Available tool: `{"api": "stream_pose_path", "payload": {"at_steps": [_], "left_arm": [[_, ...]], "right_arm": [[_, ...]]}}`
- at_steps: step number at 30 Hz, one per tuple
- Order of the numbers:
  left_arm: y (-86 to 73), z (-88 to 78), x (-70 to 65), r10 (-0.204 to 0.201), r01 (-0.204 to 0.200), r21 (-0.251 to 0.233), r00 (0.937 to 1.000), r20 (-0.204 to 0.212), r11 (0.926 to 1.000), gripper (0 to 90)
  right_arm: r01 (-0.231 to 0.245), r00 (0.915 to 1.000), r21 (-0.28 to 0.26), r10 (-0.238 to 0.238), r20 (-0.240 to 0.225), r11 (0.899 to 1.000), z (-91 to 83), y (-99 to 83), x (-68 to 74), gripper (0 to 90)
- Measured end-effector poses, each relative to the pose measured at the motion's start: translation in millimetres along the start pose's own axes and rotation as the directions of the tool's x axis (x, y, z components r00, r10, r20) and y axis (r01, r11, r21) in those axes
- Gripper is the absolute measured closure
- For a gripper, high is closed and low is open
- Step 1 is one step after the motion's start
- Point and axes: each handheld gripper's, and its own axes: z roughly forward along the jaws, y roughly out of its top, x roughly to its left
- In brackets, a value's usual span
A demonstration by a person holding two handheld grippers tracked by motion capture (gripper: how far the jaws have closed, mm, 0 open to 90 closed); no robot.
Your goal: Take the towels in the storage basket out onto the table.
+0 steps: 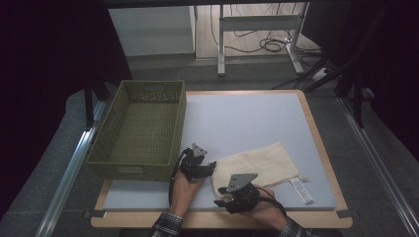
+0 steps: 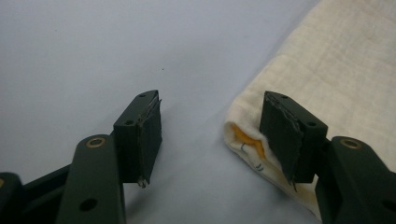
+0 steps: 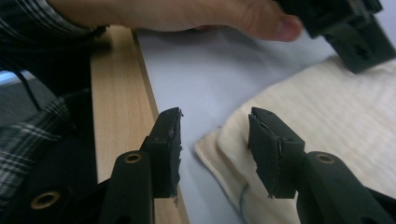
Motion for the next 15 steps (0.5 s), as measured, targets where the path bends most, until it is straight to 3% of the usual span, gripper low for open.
{"api": "stream_pose_path", "payload": {"at_steps": [2, 5, 8, 11, 13, 15], "left_arm": [[0.0, 0.0, -0.1, -0.001, 0.001, 0.0, 1.0, 0.0, 1.0, 38.9], [0.0, -0.1, -0.3, 0.004, -0.004, -0.003, 1.0, 0.004, 1.0, 42.9], [1.1, -0.8, -1.5, 0.005, -0.005, 0.0, 0.9995, 0.031, 1.0, 54.7], [4.1, -0.9, -5.3, 0.031, -0.033, 0.017, 0.9956, 0.089, 0.9993, 81.6], [9.9, -1.3, -10.0, 0.07, -0.073, 0.043, 0.9954, 0.066, 0.9964, 86.5], [14.9, -1.3, -9.9, 0.072, -0.075, 0.043, 0.9943, 0.079, 0.9962, 86.8]], "right_arm": [[0.047, 0.9969, 0.028, -0.049, 0.062, 0.998, 4.3, -1.3, 3.8, 66.1], [0.046, 0.9946, 0.028, -0.048, 0.092, 0.999, 2.6, -2.7, 2.7, 79.8], [0.026, 0.9954, 0.028, -0.029, 0.091, 0.999, 2.1, -2.6, 0.5, 82.5], [0.03, 0.9954, 0.034, -0.033, 0.091, 0.999, 1.0, -0.6, 0.3, 83.1], [0.028, 0.996, 0.021, -0.029, 0.084, 0.999, -2.9, 0.4, -0.5, 83.0], [0.02, 0.9962, 0.001, -0.02, 0.084, 1.0, -9.5, 1.6, -2.1, 83.0]]}}
